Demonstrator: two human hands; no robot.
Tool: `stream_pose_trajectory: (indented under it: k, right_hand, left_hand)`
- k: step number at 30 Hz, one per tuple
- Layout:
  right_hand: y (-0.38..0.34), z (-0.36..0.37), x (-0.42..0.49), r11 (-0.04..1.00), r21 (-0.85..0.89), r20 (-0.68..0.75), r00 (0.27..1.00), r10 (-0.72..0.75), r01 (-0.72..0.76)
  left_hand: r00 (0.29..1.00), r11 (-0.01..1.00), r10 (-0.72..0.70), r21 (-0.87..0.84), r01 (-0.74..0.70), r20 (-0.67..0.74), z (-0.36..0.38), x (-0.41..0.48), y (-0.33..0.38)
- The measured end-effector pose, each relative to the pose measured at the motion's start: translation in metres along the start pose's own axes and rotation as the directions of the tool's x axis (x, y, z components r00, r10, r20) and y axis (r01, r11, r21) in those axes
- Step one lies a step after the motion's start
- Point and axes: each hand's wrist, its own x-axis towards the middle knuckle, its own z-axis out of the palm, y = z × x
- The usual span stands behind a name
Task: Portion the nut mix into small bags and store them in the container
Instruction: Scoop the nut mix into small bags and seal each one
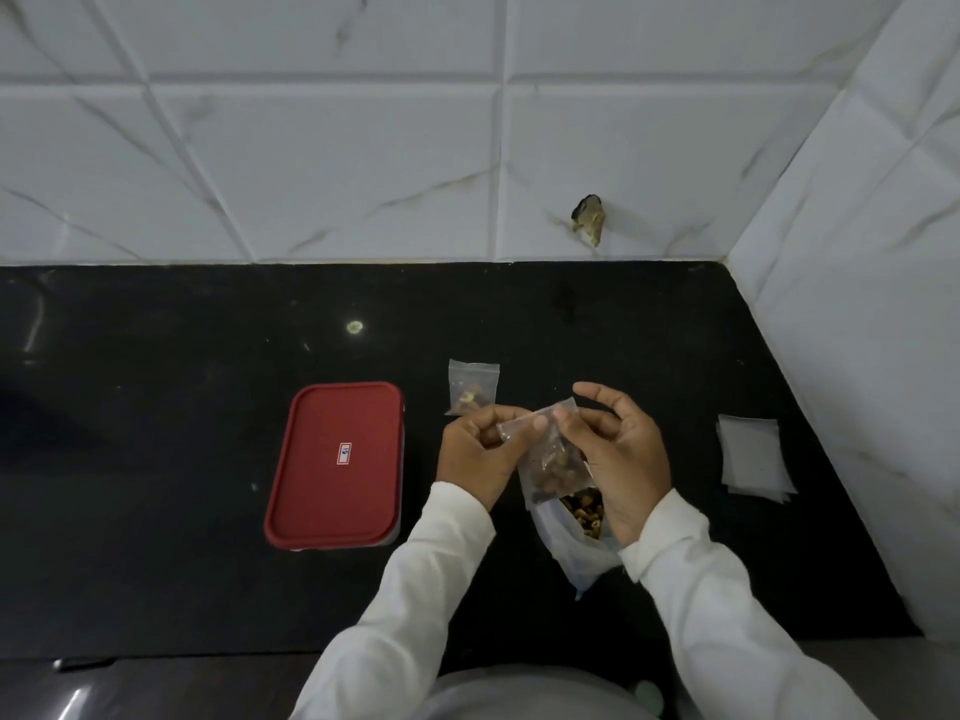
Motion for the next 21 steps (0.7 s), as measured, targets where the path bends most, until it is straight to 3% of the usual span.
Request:
stream_pose_trajectory:
  k: [6,15,21]
  right_hand:
    - [0.008,0.004,-0.003,0.999,0.009,-0.05,0.998,0.032,-0.032]
    - [0.02,0.014,-0.003,0.976,-0.211,-0.105,0.991,-0.079,0.055]
    - [0.026,0.018,0.001,0.976,-0.216,-0.127,0.99,-0.062,0.033]
  left_hand:
    - [0.993,0.992,-0.119,-0.05,0.118,-0.021,0.0,-0.002,-0.001]
    - [0.995,0.996,-0.068,0.048,0.072,-0.079,0.008,-0.007,-0.007]
    - [0.991,0.996,-0.079,0.028,0.082,-0.11,0.015,-0.01,-0.004]
